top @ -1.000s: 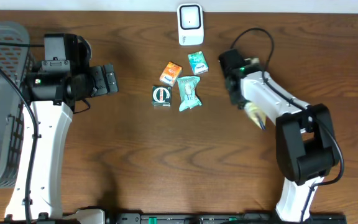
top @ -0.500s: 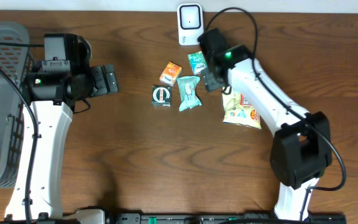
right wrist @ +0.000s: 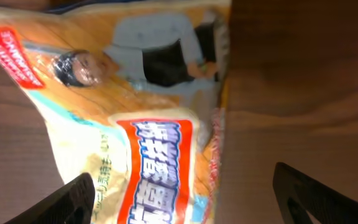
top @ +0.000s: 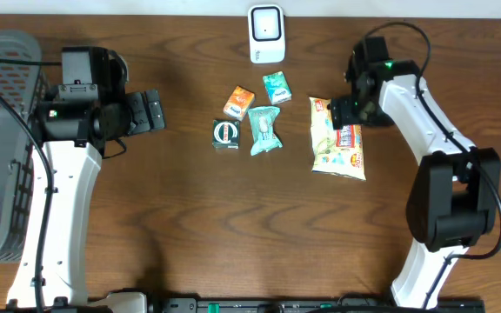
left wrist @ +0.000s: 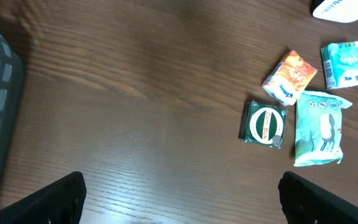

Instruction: Scan the item barcode

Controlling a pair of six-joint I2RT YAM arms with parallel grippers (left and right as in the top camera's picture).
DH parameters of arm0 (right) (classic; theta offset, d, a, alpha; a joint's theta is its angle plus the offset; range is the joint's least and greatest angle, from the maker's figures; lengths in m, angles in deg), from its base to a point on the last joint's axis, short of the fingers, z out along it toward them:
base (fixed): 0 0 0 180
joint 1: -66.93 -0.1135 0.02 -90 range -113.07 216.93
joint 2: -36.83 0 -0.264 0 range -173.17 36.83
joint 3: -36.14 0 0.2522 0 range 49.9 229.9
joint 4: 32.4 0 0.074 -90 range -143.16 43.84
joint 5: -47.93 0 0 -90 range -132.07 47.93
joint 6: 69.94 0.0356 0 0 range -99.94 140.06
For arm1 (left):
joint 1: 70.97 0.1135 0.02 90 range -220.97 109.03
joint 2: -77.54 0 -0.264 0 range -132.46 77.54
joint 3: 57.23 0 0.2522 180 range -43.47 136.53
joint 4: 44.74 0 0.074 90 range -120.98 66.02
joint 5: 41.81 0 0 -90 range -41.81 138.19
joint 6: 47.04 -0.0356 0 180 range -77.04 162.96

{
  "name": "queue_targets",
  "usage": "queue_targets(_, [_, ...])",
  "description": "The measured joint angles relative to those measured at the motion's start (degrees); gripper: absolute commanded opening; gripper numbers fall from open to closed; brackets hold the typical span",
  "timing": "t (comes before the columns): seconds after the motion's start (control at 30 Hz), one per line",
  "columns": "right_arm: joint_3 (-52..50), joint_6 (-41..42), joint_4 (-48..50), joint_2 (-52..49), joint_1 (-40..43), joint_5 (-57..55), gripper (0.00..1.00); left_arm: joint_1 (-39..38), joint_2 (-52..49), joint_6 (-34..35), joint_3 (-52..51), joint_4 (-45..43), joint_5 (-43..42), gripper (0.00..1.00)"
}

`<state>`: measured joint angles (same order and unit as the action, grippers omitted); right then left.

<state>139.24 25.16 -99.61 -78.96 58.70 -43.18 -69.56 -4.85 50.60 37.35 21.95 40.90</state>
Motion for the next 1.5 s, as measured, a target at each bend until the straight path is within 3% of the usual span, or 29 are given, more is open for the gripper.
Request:
queue_targets(0.1, [-4.5, -0.33, 4.74, 0.0, 0.31, 2.29, 0.88, 0.0, 0.0, 0.0, 0.0, 0.0, 0.0, 0.98])
queue_targets(0.2, [-9.92, -0.76, 10.43, -0.04, 0.17, 4.52, 0.67, 0.0, 0.0, 0.0, 0.0, 0.0, 0.0, 0.98])
queue_targets(0.27, [-12.31, -0.57, 12.24, -0.02, -0.09, 5.33, 0.59, 0.0, 0.0, 0.0, 0.0, 0.0, -0.02, 0.98])
queue_targets(0.3, [-12.72, -0.7, 12.7, 0.09, -0.31, 5.2, 0.51, 0.0, 0.0, 0.0, 0.0, -0.02, 0.0, 0.97])
queue_targets(0.33, [-13.18, -0.68, 13.55, 0.37, -0.57, 5.66, 0.23, 0.0, 0.0, 0.0, 0.0, 0.0, 0.0, 0.98])
queue_targets(0.37, [-13.4, -0.52, 14.08, 0.44, -1.05, 6.03, 0.01, 0.0, 0.0, 0.0, 0.0, 0.0, 0.0, 0.98])
queue_targets(0.63, [-11.15, 2.99, 13.2, 1.53, -1.44, 13.16, 0.01, 0.0, 0.0, 0.0, 0.0, 0.0, 0.0, 0.97])
queue_targets(0.83, [-0.11, 3.63, 19.61, 1.66, -1.49, 20.76, 0.01, 0.0, 0.0, 0.0, 0.0, 0.0, 0.0, 0.98])
queue_targets(1.0, [3.17, 3.91, 41.86, 2.43, -2.97, 21.16, 0.01, 0.0, 0.0, 0.0, 0.0, -0.02, -0.02, 0.98])
queue_targets(1.17, [3.28, 3.89, 57.61, 1.4, -6.16, 16.68, 0.01, 0.0, 0.0, 0.0, 0.0, 0.02, -0.02, 0.98])
queue_targets(1.5, [3.5, 3.89, 96.76, -15.04, -10.75, 11.1, 0.01, 0.0, 0.0, 0.0, 0.0, 0.0, 0.0, 0.98])
